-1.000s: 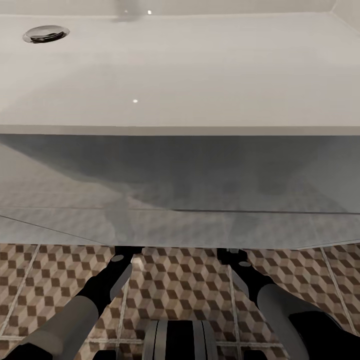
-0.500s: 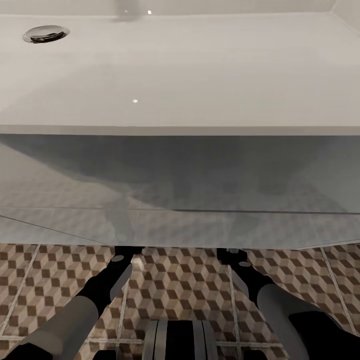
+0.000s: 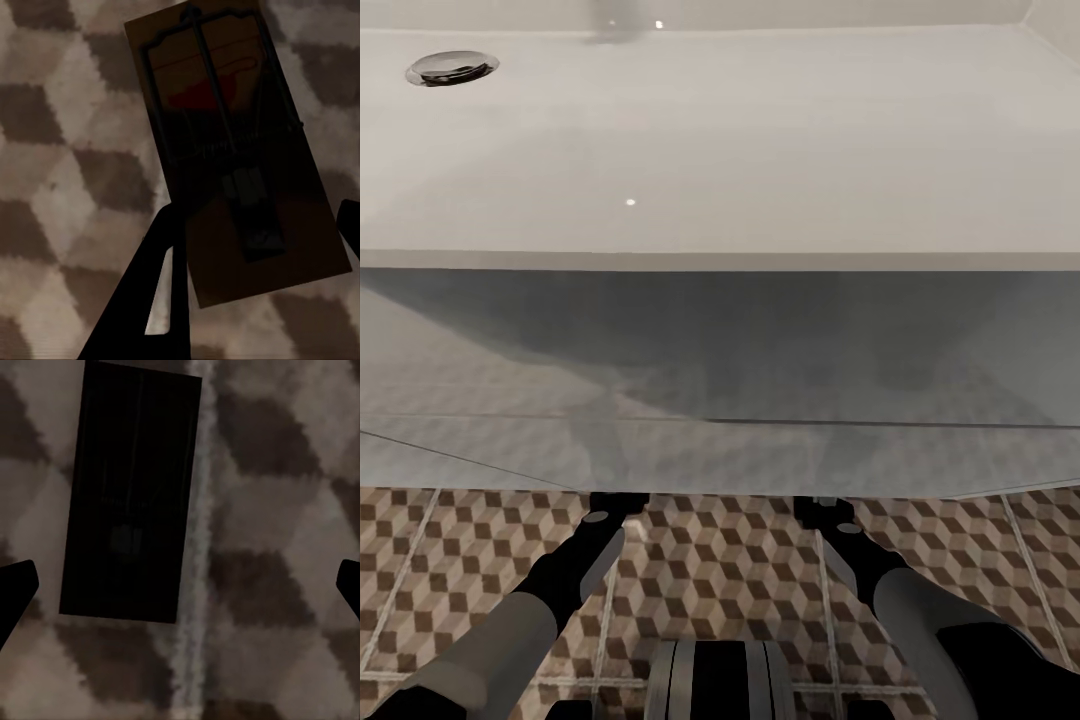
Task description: Take the four mousetraps from the cabinet in the bathroom and place them on the bathroom floor. Make sure all four end up on the same floor surface, and ensure that at least two of them are either under or directly next to the same bathroom sink.
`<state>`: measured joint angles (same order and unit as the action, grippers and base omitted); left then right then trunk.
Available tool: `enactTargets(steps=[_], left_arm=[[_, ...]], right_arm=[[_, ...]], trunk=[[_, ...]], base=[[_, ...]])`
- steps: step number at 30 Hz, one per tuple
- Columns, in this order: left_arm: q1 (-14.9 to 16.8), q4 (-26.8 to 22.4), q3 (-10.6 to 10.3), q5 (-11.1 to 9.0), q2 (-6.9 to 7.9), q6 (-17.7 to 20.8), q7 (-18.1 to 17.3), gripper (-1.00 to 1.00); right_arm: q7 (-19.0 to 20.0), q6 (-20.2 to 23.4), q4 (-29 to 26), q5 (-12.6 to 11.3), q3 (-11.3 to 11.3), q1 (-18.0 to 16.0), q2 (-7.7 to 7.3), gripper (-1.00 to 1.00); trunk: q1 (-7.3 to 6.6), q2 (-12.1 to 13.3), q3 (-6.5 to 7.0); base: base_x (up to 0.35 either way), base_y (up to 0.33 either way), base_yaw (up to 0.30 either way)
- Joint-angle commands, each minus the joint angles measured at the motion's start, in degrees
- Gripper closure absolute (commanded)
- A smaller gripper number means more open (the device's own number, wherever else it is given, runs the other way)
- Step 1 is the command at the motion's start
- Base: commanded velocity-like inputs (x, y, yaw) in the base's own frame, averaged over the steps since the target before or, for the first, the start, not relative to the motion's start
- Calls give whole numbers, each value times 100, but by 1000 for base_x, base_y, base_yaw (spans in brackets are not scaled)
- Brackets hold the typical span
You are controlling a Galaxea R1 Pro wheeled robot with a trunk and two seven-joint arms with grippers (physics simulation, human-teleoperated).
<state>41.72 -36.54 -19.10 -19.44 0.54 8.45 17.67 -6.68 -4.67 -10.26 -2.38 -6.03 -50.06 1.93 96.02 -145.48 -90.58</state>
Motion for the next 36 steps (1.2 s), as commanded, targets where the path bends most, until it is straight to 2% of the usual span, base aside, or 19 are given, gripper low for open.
enactTargets(steps=[1,7,14,18,36], left_arm=[[2,-11,-34,-25,4,37,53,100],[2,-47,-33,-17,-7,64,42,100],[2,26,-33,-22,-170,71,28,100],[2,83,-33,-30,-200,67,27,100],[2,575,-29,-35,-209,-17,17,100]], right_arm=[[-32,-16,6,-26,-47,-3,-1,-100],[-32,-17,6,-25,-47,-3,0,-100],[-32,-16,6,-10,-47,-3,-10,-100],[-30,-17,6,-2,-47,-3,-15,-100],[-35,-22,6,4,-46,-3,-9,-100]], trunk=[[-1,-1,-3],[-1,-1,-3],[-1,-1,-3],[-1,-1,-3],[-1,-1,-3]], base=[[0,0,0],[0,0,0],[0,0,0],[0,0,0],[0,0,0]])
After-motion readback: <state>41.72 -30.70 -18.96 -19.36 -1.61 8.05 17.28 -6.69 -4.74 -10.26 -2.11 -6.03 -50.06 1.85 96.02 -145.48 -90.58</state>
